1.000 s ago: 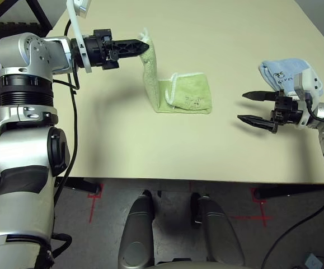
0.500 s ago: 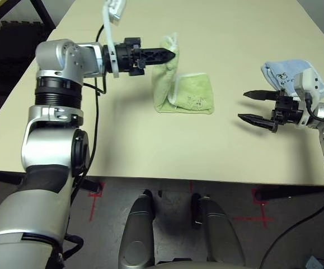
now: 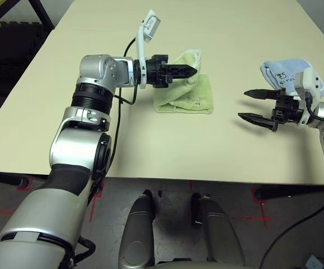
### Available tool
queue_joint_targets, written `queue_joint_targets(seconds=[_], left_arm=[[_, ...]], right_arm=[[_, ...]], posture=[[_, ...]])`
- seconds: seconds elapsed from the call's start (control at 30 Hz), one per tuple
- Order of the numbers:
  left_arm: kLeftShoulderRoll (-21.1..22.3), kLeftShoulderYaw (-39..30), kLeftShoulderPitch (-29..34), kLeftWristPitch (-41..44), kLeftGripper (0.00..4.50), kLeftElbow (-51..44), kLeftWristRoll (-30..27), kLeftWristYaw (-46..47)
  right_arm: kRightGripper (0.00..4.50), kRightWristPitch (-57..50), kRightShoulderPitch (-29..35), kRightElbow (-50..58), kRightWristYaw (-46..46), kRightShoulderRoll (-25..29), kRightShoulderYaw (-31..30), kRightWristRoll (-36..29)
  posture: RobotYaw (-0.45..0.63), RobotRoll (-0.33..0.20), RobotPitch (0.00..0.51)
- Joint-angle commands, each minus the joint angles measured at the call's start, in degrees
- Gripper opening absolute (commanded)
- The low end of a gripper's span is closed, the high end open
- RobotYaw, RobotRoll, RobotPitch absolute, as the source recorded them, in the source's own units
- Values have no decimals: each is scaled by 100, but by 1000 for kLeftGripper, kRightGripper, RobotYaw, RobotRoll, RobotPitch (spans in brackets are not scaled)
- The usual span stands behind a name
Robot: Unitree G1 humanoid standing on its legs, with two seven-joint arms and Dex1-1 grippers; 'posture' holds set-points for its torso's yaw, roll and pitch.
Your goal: Fold the towel and set it aside.
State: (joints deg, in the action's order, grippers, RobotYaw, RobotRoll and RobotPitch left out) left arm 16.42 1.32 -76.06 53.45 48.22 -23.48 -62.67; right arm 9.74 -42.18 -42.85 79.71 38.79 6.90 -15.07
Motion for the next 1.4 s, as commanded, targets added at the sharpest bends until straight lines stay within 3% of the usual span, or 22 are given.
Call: queue_joint_targets(seconds=[0.03,0.37,0.9,1.03,1.33,1.4], left_arm=[[-148,158,-155,-198,21,222,205,-100],[-622,96,-196,-864,21,939,556,165],[-768,262,156,-1195,21,919,1057,107],[-866,63,173,-1378,992,871,967,280],[-941,-586,51,-1091,4318,516,425,374],[-750,-439,223,-1404,4464,130,460,-47]], right_arm=[[4500,40,32,-12,-5,77,4,-4],[4500,54,58,17,-26,59,-15,1],[4500,60,11,19,-13,47,-42,10],[4500,66,-4,28,-19,25,-61,20],[4500,112,-68,-48,-31,13,-73,49],[4500,113,-137,-86,-29,-10,-86,56]], posture=[[15,0,215],[10,0,215],[12,0,214],[12,0,212],[16,0,207],[16,0,206]])
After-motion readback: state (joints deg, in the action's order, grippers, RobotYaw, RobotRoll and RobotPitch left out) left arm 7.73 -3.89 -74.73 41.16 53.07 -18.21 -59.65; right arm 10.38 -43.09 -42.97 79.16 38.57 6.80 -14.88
